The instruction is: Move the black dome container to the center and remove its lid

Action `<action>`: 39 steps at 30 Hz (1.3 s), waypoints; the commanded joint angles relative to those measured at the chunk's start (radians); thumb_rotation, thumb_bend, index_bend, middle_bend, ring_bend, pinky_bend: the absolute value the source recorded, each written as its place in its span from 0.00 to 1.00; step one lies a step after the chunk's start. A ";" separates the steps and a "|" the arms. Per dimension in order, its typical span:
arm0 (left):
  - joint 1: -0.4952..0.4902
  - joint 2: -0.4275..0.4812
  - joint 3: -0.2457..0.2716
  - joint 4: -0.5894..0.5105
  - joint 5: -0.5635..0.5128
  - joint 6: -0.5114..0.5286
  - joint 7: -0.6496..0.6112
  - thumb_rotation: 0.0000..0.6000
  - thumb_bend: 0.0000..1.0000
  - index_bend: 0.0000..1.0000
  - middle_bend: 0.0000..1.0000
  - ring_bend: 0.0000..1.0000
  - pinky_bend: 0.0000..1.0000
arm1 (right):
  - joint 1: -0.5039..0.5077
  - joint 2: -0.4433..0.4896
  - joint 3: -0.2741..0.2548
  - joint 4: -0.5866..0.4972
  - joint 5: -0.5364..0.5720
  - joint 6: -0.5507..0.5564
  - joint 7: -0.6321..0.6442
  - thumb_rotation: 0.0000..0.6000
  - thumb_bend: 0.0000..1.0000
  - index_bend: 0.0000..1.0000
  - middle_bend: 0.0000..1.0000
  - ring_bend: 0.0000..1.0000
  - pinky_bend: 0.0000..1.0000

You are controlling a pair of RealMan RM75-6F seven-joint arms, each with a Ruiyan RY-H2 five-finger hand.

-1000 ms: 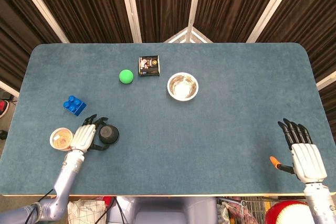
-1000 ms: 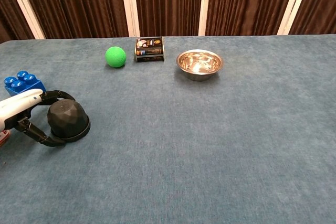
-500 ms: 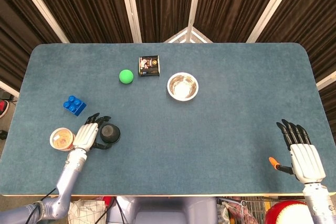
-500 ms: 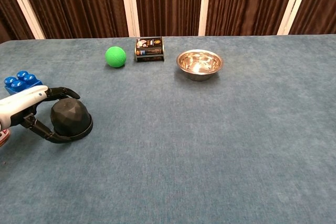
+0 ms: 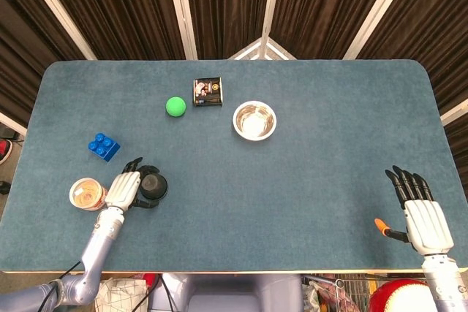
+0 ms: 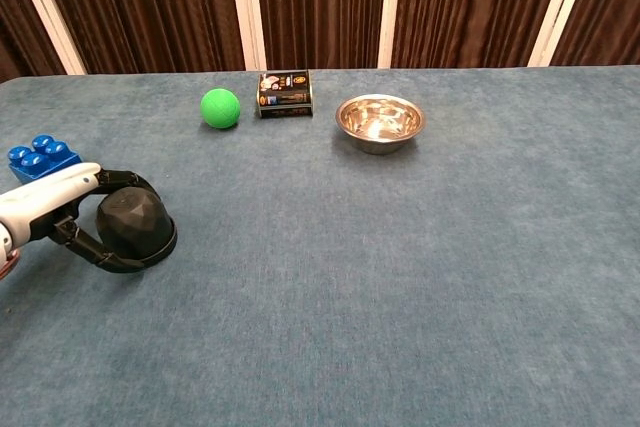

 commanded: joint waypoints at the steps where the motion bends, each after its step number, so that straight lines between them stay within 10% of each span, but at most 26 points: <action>1: -0.001 0.003 0.002 0.000 -0.005 -0.003 0.010 1.00 0.16 0.33 0.31 0.00 0.00 | 0.001 0.002 -0.002 -0.001 -0.003 -0.002 0.007 1.00 0.23 0.00 0.00 0.00 0.00; 28: 0.009 0.005 -0.011 -0.012 0.025 0.049 -0.021 1.00 0.32 0.47 0.44 0.00 0.00 | 0.000 0.005 -0.006 -0.003 -0.010 0.000 0.020 1.00 0.23 0.00 0.00 0.00 0.00; 39: 0.010 0.124 -0.035 -0.232 0.109 0.160 0.099 1.00 0.32 0.48 0.45 0.00 0.00 | 0.003 0.006 -0.004 -0.007 -0.009 -0.002 0.016 1.00 0.23 0.00 0.00 0.00 0.00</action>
